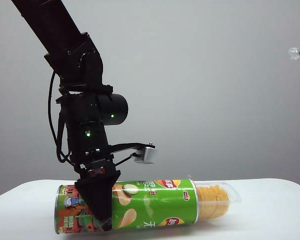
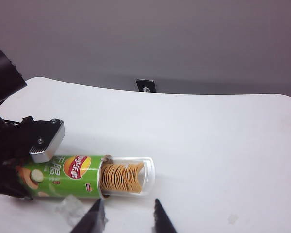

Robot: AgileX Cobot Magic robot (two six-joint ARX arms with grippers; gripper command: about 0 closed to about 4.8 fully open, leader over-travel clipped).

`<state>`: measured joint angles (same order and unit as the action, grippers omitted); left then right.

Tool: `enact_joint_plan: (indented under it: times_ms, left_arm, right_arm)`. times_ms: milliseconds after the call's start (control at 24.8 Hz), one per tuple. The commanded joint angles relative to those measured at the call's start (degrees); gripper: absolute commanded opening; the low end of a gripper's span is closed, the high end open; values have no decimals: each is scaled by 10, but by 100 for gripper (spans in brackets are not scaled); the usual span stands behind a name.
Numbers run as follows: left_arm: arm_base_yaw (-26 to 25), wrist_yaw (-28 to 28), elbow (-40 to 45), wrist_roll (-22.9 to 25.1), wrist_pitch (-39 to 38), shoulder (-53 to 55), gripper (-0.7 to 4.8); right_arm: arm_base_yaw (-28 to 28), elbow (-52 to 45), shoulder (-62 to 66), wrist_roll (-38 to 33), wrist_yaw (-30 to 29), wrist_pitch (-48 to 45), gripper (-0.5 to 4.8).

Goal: Pick up the green tub of chips from the desk, pull out the transparent container with the chips inside partially, and then place the chips back on the desk.

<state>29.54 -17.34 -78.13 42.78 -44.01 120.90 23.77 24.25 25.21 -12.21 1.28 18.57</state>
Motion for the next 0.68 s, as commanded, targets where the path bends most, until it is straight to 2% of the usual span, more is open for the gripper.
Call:
enact_joint_plan:
  times_ms: [40,403,564,685]
  left_arm:
    - [0,-9,-2,-3,3,-2,282]
    - [0,-6,-3,-43,3,-3,465]
    - [1,14,-3,-53,-6,-19,479]
    - [1,71,-4,-53,-13,-49,479]
  right_arm:
    - [1,-7,0,-2,-10,-13,126]
    - [1,-8,-1,-2,-14,-22,126]
    - [1,-8,-1,-2,-14,-26,126]
    - [1,-8,-1,-2,-7,-26,126]
